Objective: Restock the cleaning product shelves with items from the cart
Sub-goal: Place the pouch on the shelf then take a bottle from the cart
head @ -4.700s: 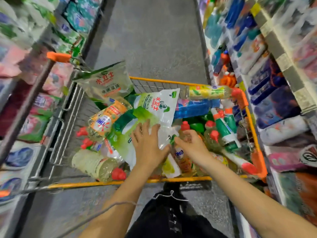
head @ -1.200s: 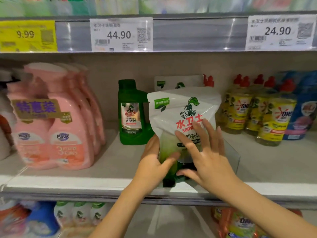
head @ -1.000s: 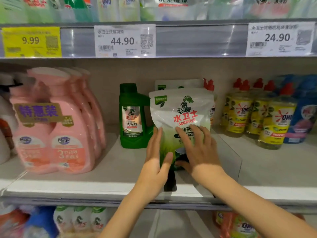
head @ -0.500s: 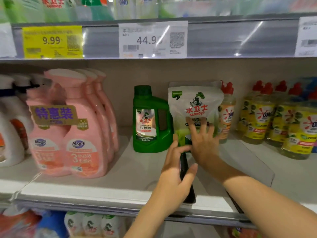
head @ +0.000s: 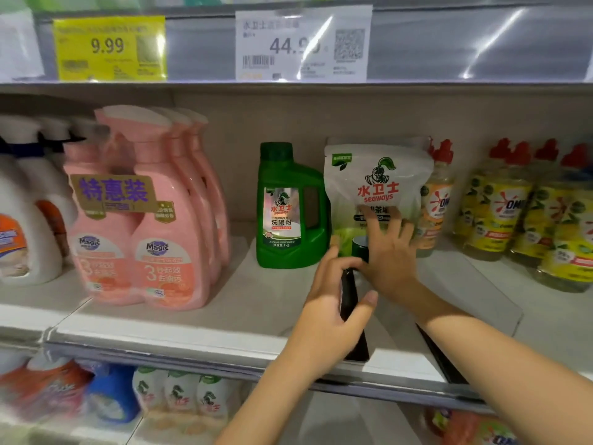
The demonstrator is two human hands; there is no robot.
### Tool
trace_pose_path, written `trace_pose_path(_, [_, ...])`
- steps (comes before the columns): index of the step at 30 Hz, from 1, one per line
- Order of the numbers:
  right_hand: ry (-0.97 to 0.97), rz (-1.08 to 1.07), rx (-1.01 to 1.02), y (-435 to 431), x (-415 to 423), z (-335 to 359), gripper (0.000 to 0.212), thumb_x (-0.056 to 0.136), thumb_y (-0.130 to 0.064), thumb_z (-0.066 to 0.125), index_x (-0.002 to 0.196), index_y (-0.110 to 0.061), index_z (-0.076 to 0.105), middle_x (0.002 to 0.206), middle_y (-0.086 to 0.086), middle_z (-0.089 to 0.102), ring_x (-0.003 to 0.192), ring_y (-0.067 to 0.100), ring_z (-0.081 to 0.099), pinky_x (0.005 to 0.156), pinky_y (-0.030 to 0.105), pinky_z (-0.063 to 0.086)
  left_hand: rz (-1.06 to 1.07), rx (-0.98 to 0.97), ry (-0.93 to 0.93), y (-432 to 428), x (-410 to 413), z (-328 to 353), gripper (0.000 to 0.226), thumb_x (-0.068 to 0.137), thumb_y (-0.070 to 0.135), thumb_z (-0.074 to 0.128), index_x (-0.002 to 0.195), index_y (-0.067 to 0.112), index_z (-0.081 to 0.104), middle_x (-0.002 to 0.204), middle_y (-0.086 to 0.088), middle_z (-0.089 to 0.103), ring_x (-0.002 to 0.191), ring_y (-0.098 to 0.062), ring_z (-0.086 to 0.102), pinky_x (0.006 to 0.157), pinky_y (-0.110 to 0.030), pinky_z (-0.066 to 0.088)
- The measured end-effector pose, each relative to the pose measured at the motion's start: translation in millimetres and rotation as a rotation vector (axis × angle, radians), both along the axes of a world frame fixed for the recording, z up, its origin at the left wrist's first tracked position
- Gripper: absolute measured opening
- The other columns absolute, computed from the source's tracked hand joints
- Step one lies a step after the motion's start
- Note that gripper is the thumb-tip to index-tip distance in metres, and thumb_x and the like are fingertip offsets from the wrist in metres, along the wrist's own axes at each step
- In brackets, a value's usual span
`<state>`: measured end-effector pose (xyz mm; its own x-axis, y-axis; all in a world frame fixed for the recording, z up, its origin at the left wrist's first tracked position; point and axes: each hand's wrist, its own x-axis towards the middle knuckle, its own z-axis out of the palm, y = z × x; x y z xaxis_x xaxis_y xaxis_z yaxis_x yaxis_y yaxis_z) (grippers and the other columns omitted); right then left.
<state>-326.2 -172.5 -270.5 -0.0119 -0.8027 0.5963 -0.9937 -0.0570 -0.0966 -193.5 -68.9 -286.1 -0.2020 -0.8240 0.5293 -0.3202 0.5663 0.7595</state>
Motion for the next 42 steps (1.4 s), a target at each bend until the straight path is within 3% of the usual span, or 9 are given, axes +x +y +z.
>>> trace_pose_path(5, [-0.477, 0.270, 0.009, 54.0, -4.1, 11.9, 0.067, 0.079, -0.021, 0.077, 0.137, -0.011, 0.045, 0.134, 0.021, 0.041, 0.123, 0.040, 0.038, 0.097, 0.042, 0.036, 0.152, -0.083, -0.035, 11.9, 2.4, 15.6, 0.064, 0.083, 0.049, 0.058, 0.141, 0.031, 0.036, 0.155, 0.014, 0.020, 0.143, 0.004, 0.017, 0.116, -0.027, 0.026])
trace_pose_path(8, [-0.663, 0.461, -0.129, 112.2, -13.8, 21.0, 0.033, 0.084, -0.016, 0.071, 0.114, -0.017, 0.057, 0.117, 0.006, 0.051, 0.113, 0.023, 0.050, 0.093, 0.031, 0.041, 0.264, -0.146, 0.016, 51.9, 9.8, 20.4, 0.052, 0.086, 0.045, 0.057, 0.133, 0.028, 0.045, 0.145, 0.013, 0.039, 0.136, 0.000, 0.034, 0.108, -0.028, 0.037])
trace_pose_path(12, [-0.752, 0.796, -0.171, 201.3, -1.4, 13.4, 0.016, 0.089, -0.019, 0.066, 0.102, -0.017, 0.057, 0.095, 0.003, 0.058, 0.087, 0.012, 0.057, 0.077, 0.020, 0.047, 0.487, -0.236, 0.143, 136.9, 32.5, -7.5, 0.024, 0.091, 0.020, 0.060, 0.116, 0.018, 0.058, 0.117, 0.005, 0.058, 0.111, -0.010, 0.058, 0.089, -0.028, 0.050])
trace_pose_path(19, [-0.829, 1.154, 0.534, 304.6, 83.5, -75.4, 0.014, 0.084, -0.022, 0.069, 0.090, -0.017, 0.058, 0.080, -0.008, 0.061, 0.064, 0.010, 0.054, 0.061, 0.015, 0.042, 0.907, 0.137, 0.195, 303.1, 104.1, -115.3, 0.011, 0.089, 0.024, 0.057, 0.099, 0.020, 0.060, 0.089, 0.003, 0.065, 0.077, -0.005, 0.061, 0.066, -0.015, 0.046])
trace_pose_path(25, [-0.441, 1.356, 1.124, 378.4, 183.1, -161.1, 0.023, 0.081, -0.012, 0.077, 0.094, -0.020, 0.060, 0.078, 0.000, 0.060, 0.059, 0.008, 0.049, 0.058, 0.019, 0.041, 1.284, 0.435, 0.153, 442.2, 168.0, -190.8, 0.011, 0.089, 0.027, 0.058, 0.098, 0.023, 0.062, 0.089, 0.016, 0.063, 0.079, -0.001, 0.058, 0.072, -0.018, 0.045])
trace_pose_path(30, [-0.216, 1.268, 1.541, 452.9, 288.3, -220.5, 0.021, 0.085, -0.026, 0.072, 0.101, -0.013, 0.066, 0.086, 0.006, 0.059, 0.072, 0.011, 0.056, 0.063, 0.024, 0.044, 1.540, 0.667, 0.274, 551.2, 202.7, -229.2, 0.013, 0.090, 0.021, 0.061, 0.099, 0.029, 0.059, 0.097, 0.012, 0.063, 0.082, -0.005, 0.061, 0.076, -0.038, 0.054])
trace_pose_path(36, [-0.091, 1.068, 1.651, 544.4, 390.1, -281.7, 0.042, 0.085, -0.032, 0.072, 0.113, -0.008, 0.053, 0.102, 0.003, 0.061, 0.092, 0.022, 0.062, 0.071, 0.028, 0.046, 1.655, 0.908, 0.130, 631.1, 233.7, -260.9, 0.044, 0.088, 0.026, 0.066, 0.129, 0.023, 0.051, 0.130, 0.005, 0.051, 0.117, -0.012, 0.050, 0.088, -0.027, 0.043])
trace_pose_path(39, [-0.146, 0.871, 1.699, 561.5, 414.8, -309.8, 0.057, 0.076, -0.039, 0.077, 0.116, -0.004, 0.057, 0.112, 0.010, 0.066, 0.099, 0.031, 0.064, 0.082, 0.039, 0.053, 1.631, 0.992, 0.119, 645.5, 243.7, -272.1, 0.052, 0.087, 0.026, 0.065, 0.135, 0.022, 0.045, 0.136, 0.001, 0.046, 0.126, -0.018, 0.042, 0.098, -0.028, 0.038])
trace_pose_path(42, [-0.317, 0.720, 1.734, 568.1, 423.3, -317.3, 0.041, 0.082, -0.025, 0.075, 0.113, -0.002, 0.061, 0.110, 0.014, 0.068, 0.096, 0.032, 0.066, 0.078, 0.036, 0.054, 1.593, 1.057, 0.108, 648.6, 252.2, -278.6, 0.064, 0.087, 0.027, 0.067, 0.143, 0.022, 0.037, 0.144, 0.000, 0.039, 0.133, -0.019, 0.036, 0.105, -0.029, 0.030])
